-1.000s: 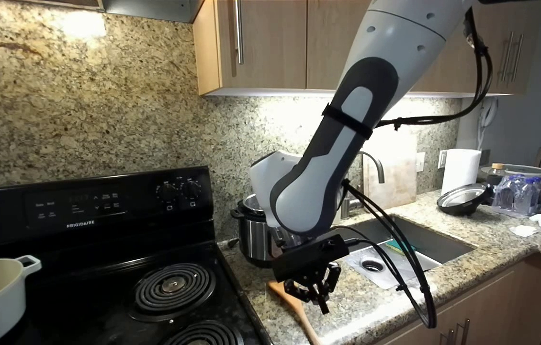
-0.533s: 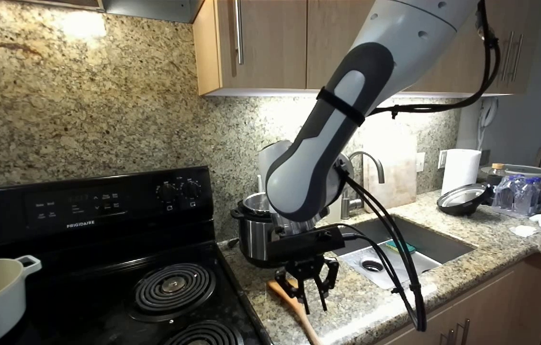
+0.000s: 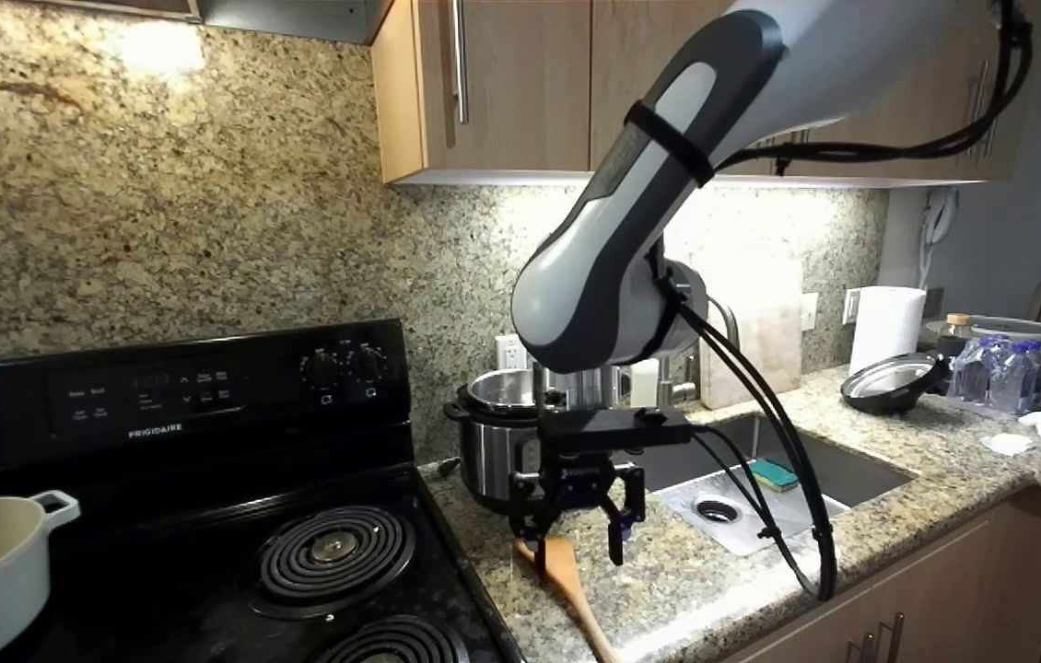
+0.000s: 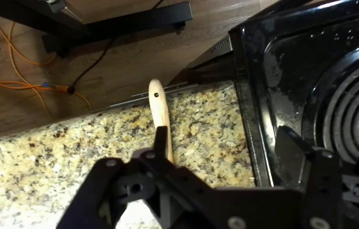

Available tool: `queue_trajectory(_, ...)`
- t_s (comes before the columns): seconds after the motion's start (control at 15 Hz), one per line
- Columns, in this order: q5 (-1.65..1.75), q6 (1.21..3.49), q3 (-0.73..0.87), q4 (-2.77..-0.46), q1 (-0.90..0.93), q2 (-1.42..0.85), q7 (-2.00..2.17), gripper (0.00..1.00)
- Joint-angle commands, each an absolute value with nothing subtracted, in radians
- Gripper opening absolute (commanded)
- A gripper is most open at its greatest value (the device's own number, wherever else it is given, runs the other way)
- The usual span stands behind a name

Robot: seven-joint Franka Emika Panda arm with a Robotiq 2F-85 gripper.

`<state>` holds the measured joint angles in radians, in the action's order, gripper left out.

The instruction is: Remove the wooden spoon from the cooker and put it on the counter

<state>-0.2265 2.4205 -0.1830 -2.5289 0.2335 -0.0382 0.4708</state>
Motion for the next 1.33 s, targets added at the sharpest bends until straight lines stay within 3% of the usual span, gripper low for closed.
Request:
queue_trajectory(0.0,-0.257,2.366,-0.181,-2.597,0.21,0.115,0.234,1.0)
queue_trajectory(0.6,-0.182,2.131,-0.1,-2.505,0.196,0.28,-0.122,1.0)
queue_trajectory(1.0,-0.181,1.844,-0.048,-2.434,0.184,0.297,-0.299,1.0)
queue_trajectory(1.27,-0.174,1.835,-0.049,-2.419,0.178,0.287,-0.287,1.0)
